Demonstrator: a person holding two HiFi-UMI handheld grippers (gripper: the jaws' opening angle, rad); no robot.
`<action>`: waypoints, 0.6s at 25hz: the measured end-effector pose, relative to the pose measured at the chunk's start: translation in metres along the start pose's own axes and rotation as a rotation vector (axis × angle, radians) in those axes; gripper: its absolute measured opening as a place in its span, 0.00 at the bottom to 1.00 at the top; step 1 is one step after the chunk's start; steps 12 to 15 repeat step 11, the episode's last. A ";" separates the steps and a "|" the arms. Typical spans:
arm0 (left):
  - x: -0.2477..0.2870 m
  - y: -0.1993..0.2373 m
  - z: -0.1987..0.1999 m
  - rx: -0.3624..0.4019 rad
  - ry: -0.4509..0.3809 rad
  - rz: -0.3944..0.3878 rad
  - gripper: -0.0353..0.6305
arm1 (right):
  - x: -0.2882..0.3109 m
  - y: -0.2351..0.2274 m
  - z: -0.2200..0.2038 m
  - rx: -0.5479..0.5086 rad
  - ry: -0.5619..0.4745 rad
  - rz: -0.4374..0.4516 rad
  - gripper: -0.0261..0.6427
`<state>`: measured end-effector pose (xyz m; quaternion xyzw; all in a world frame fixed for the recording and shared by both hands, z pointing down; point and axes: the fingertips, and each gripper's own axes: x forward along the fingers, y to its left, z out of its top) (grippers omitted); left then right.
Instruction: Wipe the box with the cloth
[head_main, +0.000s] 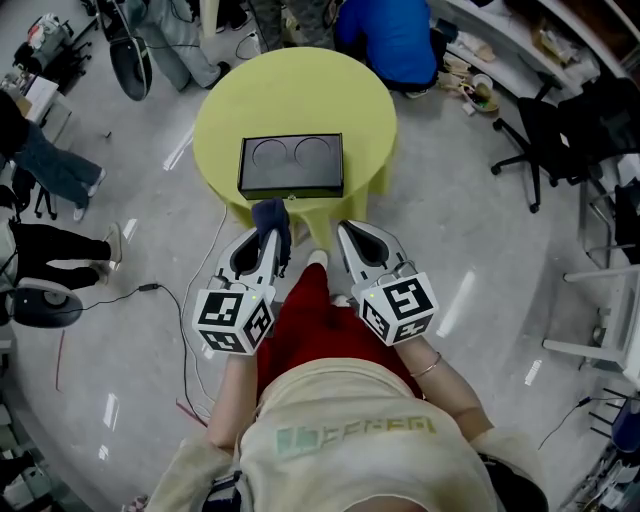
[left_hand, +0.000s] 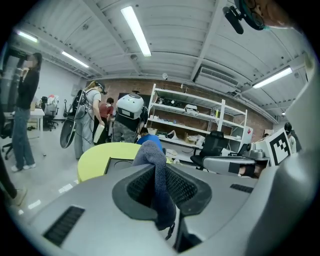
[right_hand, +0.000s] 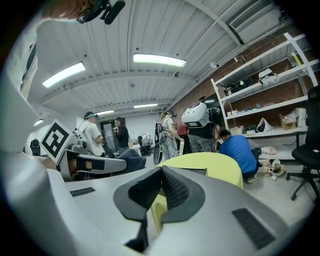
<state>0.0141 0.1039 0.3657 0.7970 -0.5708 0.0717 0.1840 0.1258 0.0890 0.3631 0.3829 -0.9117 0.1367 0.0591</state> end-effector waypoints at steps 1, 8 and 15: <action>-0.001 -0.001 0.001 0.001 -0.004 -0.001 0.15 | -0.001 0.000 0.002 -0.003 -0.003 -0.002 0.09; -0.009 -0.007 0.004 -0.004 -0.017 -0.006 0.15 | -0.010 0.000 0.005 -0.004 -0.006 -0.011 0.09; -0.017 -0.008 0.002 -0.005 -0.017 -0.006 0.15 | -0.012 0.006 0.003 0.002 -0.005 -0.011 0.09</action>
